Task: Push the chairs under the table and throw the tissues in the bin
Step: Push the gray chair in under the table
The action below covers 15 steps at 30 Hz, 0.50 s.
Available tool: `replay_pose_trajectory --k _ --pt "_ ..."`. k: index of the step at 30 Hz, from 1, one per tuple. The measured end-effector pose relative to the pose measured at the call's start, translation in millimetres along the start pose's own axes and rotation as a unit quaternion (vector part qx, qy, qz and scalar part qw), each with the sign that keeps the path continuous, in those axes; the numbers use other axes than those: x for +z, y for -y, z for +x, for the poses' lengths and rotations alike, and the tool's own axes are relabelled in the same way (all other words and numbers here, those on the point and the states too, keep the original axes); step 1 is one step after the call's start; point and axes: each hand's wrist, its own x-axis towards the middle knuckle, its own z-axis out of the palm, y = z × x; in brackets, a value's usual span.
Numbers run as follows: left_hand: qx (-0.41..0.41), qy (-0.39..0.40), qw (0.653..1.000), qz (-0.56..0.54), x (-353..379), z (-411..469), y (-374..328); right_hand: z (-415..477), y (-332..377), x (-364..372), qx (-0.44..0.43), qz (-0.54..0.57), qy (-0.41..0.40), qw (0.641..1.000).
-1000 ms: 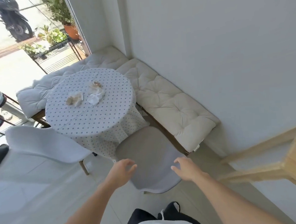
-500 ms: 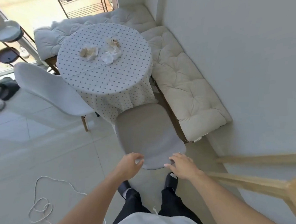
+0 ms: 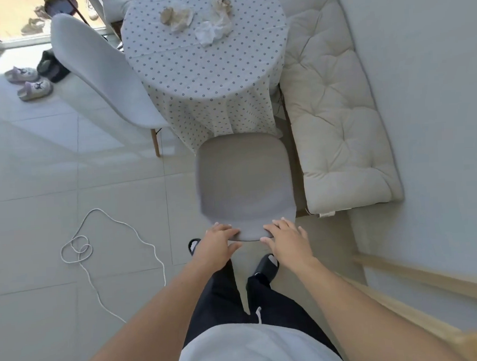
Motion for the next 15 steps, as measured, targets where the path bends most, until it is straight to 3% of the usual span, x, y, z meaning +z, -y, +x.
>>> replay_pose_trajectory --k 15 --pt "0.007 -0.015 1.0 0.014 -15.1 36.5 -0.8 26.3 15.8 -23.4 0.048 -0.04 0.039 0.997"
